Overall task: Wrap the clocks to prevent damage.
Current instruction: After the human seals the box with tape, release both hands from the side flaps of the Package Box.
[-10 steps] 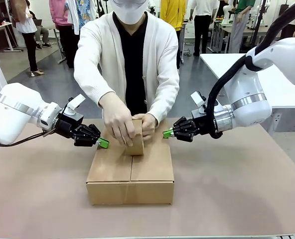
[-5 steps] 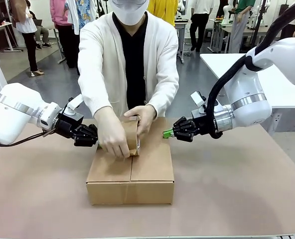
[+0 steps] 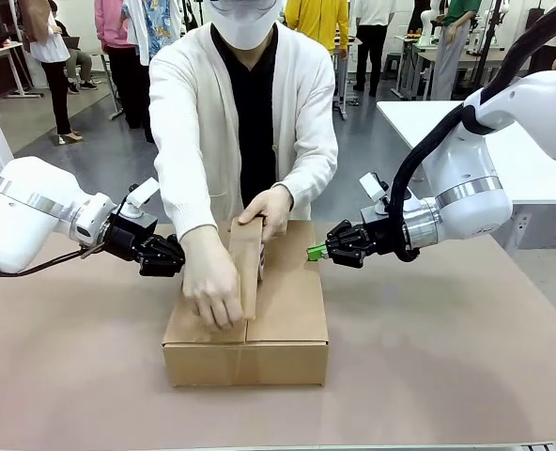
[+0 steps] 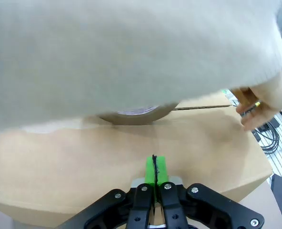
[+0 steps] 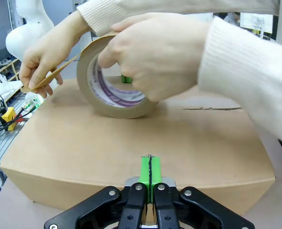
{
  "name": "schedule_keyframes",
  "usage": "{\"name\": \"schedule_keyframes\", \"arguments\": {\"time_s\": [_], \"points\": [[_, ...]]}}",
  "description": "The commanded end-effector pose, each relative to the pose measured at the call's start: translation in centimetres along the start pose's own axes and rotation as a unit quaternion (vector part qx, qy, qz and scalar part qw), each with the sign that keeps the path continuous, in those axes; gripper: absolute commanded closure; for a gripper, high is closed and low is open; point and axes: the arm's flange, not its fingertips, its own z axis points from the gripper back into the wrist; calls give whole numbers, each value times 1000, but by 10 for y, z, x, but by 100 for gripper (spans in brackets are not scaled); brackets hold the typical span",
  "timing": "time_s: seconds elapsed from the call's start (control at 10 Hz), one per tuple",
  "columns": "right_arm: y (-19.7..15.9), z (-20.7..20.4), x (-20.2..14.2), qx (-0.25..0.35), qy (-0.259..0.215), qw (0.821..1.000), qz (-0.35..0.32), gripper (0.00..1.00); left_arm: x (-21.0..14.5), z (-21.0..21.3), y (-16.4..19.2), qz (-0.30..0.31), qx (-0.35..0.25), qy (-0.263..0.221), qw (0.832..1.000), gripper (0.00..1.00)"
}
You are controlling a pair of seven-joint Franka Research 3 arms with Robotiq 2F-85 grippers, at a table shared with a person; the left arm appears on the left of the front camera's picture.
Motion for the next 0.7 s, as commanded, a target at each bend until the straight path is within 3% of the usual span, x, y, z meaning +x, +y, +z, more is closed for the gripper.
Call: {"name": "schedule_keyframes", "arguments": {"time_s": [0.0,0.6], "points": [[0,-2,-3,0,3,1000,-2,99,-3,-2,1,2,2,4,1000,100],[0,-2,-3,0,3,1000,-2,99,-3,-2,1,2,2,4,1000,100]]}}
